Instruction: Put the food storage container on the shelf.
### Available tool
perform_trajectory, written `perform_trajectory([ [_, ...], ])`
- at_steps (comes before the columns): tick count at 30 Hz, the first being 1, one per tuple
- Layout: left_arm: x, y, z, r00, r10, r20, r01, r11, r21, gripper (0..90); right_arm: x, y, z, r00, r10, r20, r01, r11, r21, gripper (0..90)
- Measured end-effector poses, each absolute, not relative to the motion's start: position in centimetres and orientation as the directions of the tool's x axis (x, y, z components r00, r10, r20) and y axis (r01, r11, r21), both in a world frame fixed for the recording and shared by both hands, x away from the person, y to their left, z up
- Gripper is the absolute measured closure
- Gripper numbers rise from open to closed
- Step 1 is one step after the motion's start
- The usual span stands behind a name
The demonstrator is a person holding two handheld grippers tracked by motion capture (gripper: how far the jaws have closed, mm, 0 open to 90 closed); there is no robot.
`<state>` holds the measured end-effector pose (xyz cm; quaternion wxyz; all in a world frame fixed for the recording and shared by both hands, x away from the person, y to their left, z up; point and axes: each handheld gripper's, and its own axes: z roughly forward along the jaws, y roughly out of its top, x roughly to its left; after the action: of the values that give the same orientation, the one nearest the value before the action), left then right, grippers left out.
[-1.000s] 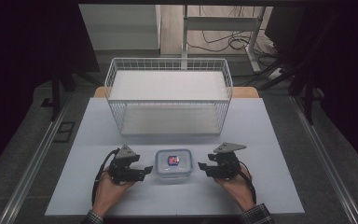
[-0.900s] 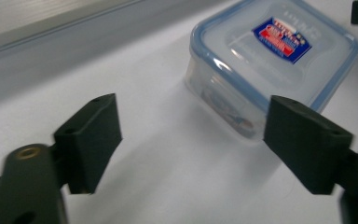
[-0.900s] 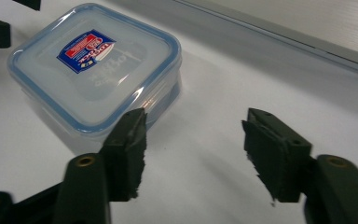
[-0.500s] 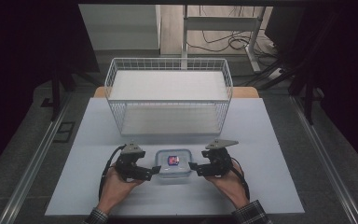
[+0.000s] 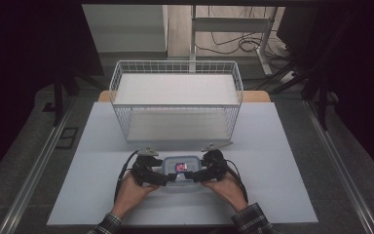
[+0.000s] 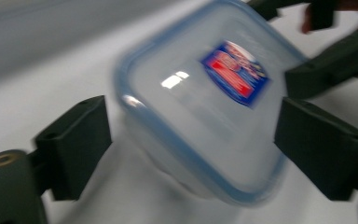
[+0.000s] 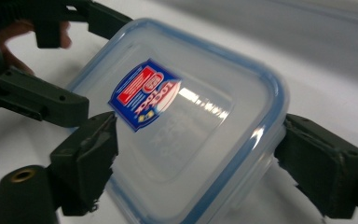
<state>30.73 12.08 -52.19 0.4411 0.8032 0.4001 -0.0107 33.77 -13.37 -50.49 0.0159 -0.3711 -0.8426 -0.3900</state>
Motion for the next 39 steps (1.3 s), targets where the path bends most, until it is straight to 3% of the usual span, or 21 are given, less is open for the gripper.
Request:
perform_trajectory([
  [5,29.9,12.5,-51.8,0.667,0.646,-0.372,0.661,-0.283,0.695,21.3,33.1,-14.1,-50.3,-0.721,0.608,0.331,0.646,0.418,0.639,22.2],
  [10,28.3,13.5,-51.8,0.675,0.619,-0.402,0.666,-0.277,0.692,41.4,31.8,-15.3,-49.7,-0.721,0.605,0.338,0.646,0.412,0.642,40.4],
  [13,28.1,14.2,-51.7,0.664,0.601,-0.445,0.678,-0.233,0.697,51.3,31.5,-15.7,-49.6,-0.724,0.597,0.346,0.644,0.402,0.651,45.1],
  [20,28.0,15.0,-52.3,0.657,0.566,-0.498,0.687,-0.180,0.704,54.5,31.5,-17.3,-50.0,-0.734,0.531,0.423,0.651,0.373,0.661,52.8],
  [22,27.8,15.7,-52.1,0.636,0.600,-0.485,0.678,-0.133,0.723,58.4,31.5,-17.3,-50.0,-0.733,0.529,0.427,0.652,0.370,0.662,53.0],
  [23,28.1,16.2,-52.2,0.644,0.576,-0.503,0.681,-0.133,0.720,71.8,31.7,-17.9,-50.1,-0.721,0.499,0.480,0.673,0.339,0.657,59.4],
  [28,28.2,16.0,-52.2,0.655,0.577,-0.487,0.670,-0.148,0.727,70.1,31.3,-17.7,-49.3,-0.746,0.532,0.399,0.622,0.347,0.702,64.3],
  [32,28.3,15.5,-52.4,0.659,0.574,-0.486,0.678,-0.175,0.714,63.2,31.5,-17.9,-49.7,-0.730,0.532,0.429,0.645,0.326,0.691,63.1],
  [39,28.2,15.7,-52.5,0.660,0.569,-0.491,0.684,-0.183,0.706,65.7,31.4,-17.9,-50.1,-0.705,0.531,0.470,0.677,0.307,0.669,58.6],
])
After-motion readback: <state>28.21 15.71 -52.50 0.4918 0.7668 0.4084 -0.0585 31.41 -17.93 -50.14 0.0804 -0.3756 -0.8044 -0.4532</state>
